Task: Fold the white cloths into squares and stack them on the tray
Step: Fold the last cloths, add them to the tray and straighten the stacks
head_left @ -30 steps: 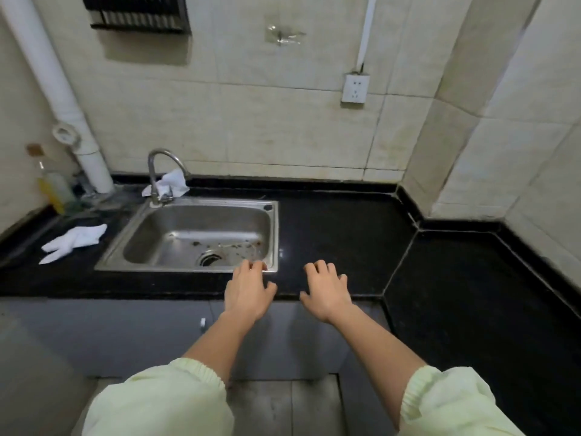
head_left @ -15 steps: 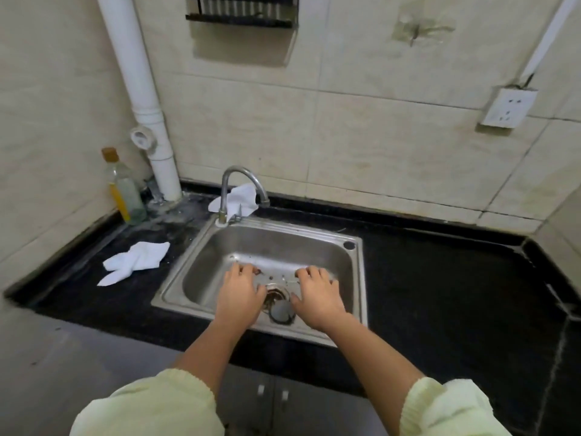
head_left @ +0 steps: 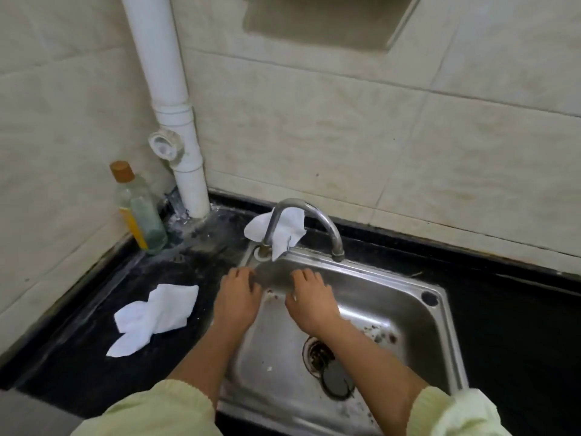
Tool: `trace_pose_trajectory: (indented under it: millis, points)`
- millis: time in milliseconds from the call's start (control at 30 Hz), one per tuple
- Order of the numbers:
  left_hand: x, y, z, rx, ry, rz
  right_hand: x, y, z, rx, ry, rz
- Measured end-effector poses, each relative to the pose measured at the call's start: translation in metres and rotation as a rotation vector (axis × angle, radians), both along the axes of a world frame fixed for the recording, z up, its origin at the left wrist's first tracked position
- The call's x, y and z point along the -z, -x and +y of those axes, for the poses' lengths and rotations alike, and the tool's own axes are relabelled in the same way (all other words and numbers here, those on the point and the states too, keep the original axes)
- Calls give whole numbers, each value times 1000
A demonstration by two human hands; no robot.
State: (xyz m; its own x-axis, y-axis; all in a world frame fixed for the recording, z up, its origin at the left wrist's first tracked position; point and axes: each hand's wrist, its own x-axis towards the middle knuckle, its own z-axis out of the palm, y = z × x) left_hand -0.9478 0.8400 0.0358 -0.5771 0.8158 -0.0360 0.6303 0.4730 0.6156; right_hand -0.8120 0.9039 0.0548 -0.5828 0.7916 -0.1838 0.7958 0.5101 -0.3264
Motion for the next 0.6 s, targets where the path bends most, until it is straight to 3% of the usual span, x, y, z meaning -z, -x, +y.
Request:
trace_pose_trajectory:
  millis: [333,600]
  points:
    - [30,59,73,-37,-32,-173,35,72,67,182,-39,133]
    - [55,48,110,-108,53,-585,58,85,97,236,-83,253]
